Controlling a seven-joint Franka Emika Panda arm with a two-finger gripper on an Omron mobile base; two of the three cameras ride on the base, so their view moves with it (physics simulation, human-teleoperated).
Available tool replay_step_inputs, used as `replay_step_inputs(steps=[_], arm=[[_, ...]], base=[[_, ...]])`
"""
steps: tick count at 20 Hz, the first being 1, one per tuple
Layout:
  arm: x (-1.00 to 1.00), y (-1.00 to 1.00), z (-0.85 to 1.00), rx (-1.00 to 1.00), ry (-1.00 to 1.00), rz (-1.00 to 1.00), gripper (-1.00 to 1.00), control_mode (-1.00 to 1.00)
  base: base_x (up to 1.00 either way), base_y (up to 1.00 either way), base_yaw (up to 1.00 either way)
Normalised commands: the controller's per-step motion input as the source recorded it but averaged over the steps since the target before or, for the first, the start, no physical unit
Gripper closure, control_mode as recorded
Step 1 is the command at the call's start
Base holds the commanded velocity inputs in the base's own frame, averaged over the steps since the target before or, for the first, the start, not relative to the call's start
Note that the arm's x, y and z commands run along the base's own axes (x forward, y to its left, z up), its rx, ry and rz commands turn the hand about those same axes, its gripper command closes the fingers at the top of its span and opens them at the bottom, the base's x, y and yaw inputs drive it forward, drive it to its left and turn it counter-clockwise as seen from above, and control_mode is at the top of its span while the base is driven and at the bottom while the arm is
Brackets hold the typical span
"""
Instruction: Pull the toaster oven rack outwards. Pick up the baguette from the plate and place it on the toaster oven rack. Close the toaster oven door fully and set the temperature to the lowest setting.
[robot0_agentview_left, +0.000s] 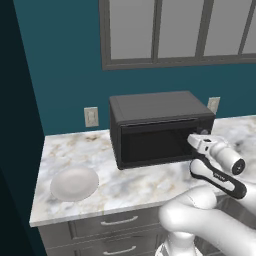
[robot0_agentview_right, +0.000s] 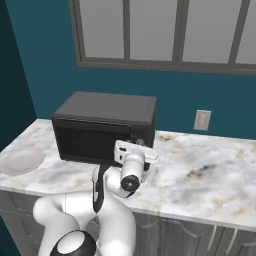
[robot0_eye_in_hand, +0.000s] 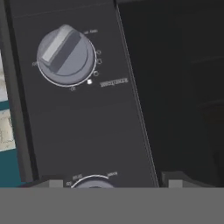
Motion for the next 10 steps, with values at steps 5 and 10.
replay_step_inputs(steps=[5,10], arm=[[0.31,-0.36,-0.04,0.00,-0.21,0.24,1.00,-1.00],[0.22,-0.35,-0.03,0.00,-0.27,0.26,1.00,-1.00]], base=[[0.00,0.00,0.00],[0.00,0.00,0.00]])
